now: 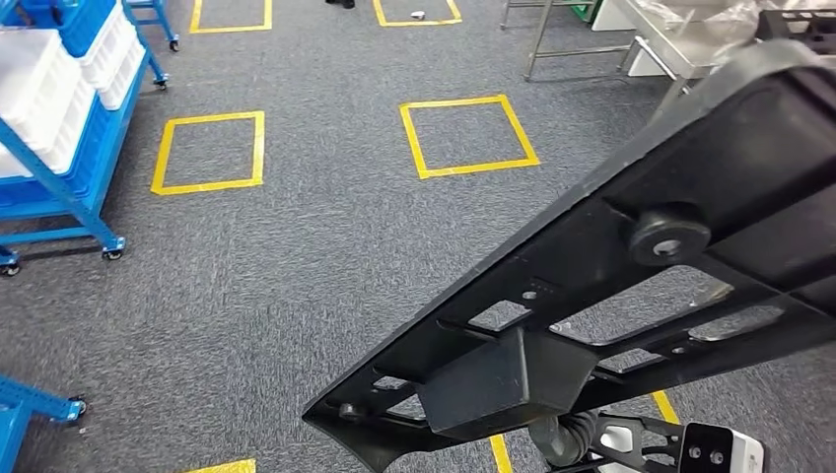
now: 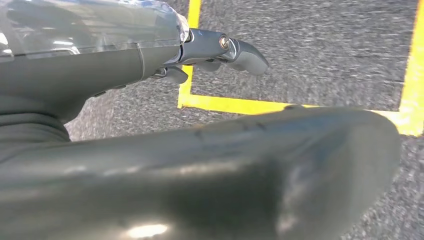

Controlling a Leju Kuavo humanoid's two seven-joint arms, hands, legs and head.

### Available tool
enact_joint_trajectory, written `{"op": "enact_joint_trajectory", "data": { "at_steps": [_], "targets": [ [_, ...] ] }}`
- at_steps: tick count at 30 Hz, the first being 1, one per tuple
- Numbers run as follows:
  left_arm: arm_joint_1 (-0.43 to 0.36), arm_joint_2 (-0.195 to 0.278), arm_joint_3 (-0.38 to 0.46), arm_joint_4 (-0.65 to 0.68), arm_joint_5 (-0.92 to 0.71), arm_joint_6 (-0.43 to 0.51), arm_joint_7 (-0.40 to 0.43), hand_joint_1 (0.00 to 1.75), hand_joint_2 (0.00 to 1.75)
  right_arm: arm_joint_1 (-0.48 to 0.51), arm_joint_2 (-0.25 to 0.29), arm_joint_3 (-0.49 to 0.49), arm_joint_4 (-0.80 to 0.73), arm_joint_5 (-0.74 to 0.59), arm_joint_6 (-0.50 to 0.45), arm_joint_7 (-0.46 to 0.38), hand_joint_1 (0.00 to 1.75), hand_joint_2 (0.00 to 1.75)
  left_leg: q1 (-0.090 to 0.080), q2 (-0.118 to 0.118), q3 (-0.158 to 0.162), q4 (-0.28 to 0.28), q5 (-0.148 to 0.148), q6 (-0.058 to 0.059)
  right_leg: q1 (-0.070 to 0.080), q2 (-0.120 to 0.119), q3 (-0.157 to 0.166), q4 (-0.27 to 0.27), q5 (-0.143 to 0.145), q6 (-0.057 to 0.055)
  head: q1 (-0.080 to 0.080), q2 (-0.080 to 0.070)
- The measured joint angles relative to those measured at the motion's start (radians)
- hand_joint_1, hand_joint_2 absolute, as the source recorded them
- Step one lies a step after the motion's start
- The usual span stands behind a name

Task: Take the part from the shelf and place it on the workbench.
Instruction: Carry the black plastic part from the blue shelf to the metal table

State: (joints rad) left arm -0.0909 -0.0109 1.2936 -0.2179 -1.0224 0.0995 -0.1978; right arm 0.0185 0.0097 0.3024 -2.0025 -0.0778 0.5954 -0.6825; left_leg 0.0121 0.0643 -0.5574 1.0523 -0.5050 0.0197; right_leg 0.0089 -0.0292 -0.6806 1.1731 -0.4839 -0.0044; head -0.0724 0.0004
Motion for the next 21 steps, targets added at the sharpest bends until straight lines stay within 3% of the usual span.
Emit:
{"op": "enact_joint_trajectory", "data": {
  "at_steps": [1, 3, 5, 6, 8, 9, 11, 12, 13, 15, 16, 18, 20, 21],
  "targets": [
    [0.0, -0.001, 0.0, 0.0, 0.0, -0.003, 0.0, 0.0, 0.0, -0.003, 0.003, 0.002, 0.0, -0.001, 0.0, 0.0, 1.75, 1.75, -0.002, 0.009, 0.004, -0.001, -0.003, -0.002, 0.01, -0.026, 0.033, -0.064, 0.02, -0.009, 0.0, 0.0],
    [0.0, -0.003, 0.001, 0.0, -0.001, -0.01, 0.001, 0.0, 0.0, -0.009, 0.009, 0.006, 0.0, -0.002, 0.0, 0.0, 1.75, 1.75, -0.003, 0.028, 0.011, -0.006, -0.007, -0.008, 0.027, -0.058, 0.061, -0.125, 0.026, -0.022, 0.0, 0.0],
    [-0.001, -0.004, 0.001, 0.0, -0.001, -0.016, 0.004, 0.0, 0.0, -0.01, 0.013, 0.007, 0.0, -0.003, 0.0, 0.0, 1.75, 1.75, -0.005, 0.052, 0.018, -0.014, -0.011, -0.016, 0.027, -0.037, 0.066, -0.138, 0.028, -0.03, 0.0, 0.0],
    [-0.002, -0.004, 0.001, 0.0, -0.002, -0.018, 0.007, 0.0, 0.0, -0.009, 0.014, 0.008, -0.001, -0.005, 0.0, 0.0, 1.75, 1.75, -0.005, 0.05, 0.023, -0.01, -0.017, -0.02, 0.024, -0.025, 0.073, -0.149, 0.032, -0.033, 0.0, 0.0],
    [-0.003, -0.004, 0.001, 0.0, -0.001, -0.019, 0.01, 0.0, 0.0, -0.009, 0.019, 0.012, -0.002, -0.012, 0.002, 0.0, 1.75, 1.75, -0.005, 0.011, 0.005, 0.046, -0.051, -0.025, 0.014, -0.002, 0.091, -0.17, 0.04, -0.041, 0.0, 0.0],
    [-0.002, -0.004, 0.001, 0.0, -0.001, -0.02, 0.011, 0.0, 0.0, -0.01, 0.021, 0.015, -0.002, -0.015, 0.003, 0.0, 1.75, 1.75, -0.002, -0.018, -0.02, 0.105, -0.078, -0.026, 0.013, 0.01, 0.096, -0.174, 0.04, -0.043, 0.0, 0.0],
    [0.003, -0.005, 0.003, 0.0, -0.001, -0.02, 0.014, 0.0, 0.0, -0.01, 0.024, 0.019, 0.0, -0.019, 0.008, 0.0, 1.75, 1.75, -0.001, -0.048, -0.088, 0.226, -0.12, -0.029, 0.011, 0.039, 0.1, -0.173, 0.039, -0.046, 0.0, 0.0],
    [0.005, -0.004, 0.004, 0.0, -0.001, -0.019, 0.015, 0.0, 0.0, -0.009, 0.024, 0.02, 0.0, -0.02, 0.01, 0.0, 1.75, 1.75, 0.0, -0.053, -0.109, 0.252, -0.117, -0.03, 0.011, 0.056, 0.102, -0.172, 0.037, -0.045, 0.0, 0.0],
    [0.005, -0.004, 0.005, -0.001, -0.001, -0.019, 0.015, 0.0, 0.0, -0.009, 0.024, 0.021, 0.001, -0.022, 0.012, 0.001, 1.75, 1.75, 0.0, -0.055, -0.112, 0.239, -0.092, -0.032, 0.01, 0.071, 0.104, -0.169, 0.035, -0.043, 0.0, 0.0],
    [0.004, -0.004, 0.006, -0.001, -0.001, -0.019, 0.015, 0.0, 0.0, -0.009, 0.024, 0.023, 0.001, -0.024, 0.015, 0.001, 1.75, 1.75, 0.003, -0.07, -0.075, 0.123, -0.009, -0.034, 0.007, 0.099, 0.109, -0.16, 0.026, -0.036, 0.0, 0.0],
    [0.003, -0.003, 0.006, -0.002, -0.002, -0.019, 0.015, 0.0, 0.0, -0.01, 0.024, 0.025, 0.001, -0.025, 0.015, 0.001, 1.75, 1.75, 0.005, -0.087, -0.052, 0.061, 0.018, -0.034, 0.007, 0.111, 0.107, -0.151, 0.02, -0.031, 0.0, 0.0],
    [0.001, -0.004, 0.007, -0.002, -0.003, -0.018, 0.014, 0.0, 0.0, -0.011, 0.024, 0.028, 0.001, -0.026, 0.015, 0.001, 1.75, 1.75, 0.006, -0.112, -0.028, 0.001, 0.034, -0.029, 0.006, 0.13, 0.099, -0.138, 0.013, -0.02, 0.0, 0.0],
    [-0.002, -0.004, 0.008, -0.002, -0.003, -0.017, 0.011, 0.0, 0.0, -0.01, 0.024, 0.031, 0.001, -0.027, 0.016, 0.002, 1.75, 1.75, 0.004, -0.104, -0.026, -0.003, 0.032, -0.017, 0.004, 0.146, 0.092, -0.135, 0.013, -0.011, 0.0, 0.0],
    [-0.004, -0.004, 0.008, -0.002, -0.003, -0.016, 0.008, 0.0, 0.0, -0.01, 0.024, 0.031, 0.001, -0.028, 0.016, 0.001, 1.75, 1.75, 0.004, -0.095, -0.025, -0.006, 0.033, -0.011, 0.004, 0.139, 0.089, -0.13, 0.009, -0.006, 0.0, 0.0]
  ]
}}
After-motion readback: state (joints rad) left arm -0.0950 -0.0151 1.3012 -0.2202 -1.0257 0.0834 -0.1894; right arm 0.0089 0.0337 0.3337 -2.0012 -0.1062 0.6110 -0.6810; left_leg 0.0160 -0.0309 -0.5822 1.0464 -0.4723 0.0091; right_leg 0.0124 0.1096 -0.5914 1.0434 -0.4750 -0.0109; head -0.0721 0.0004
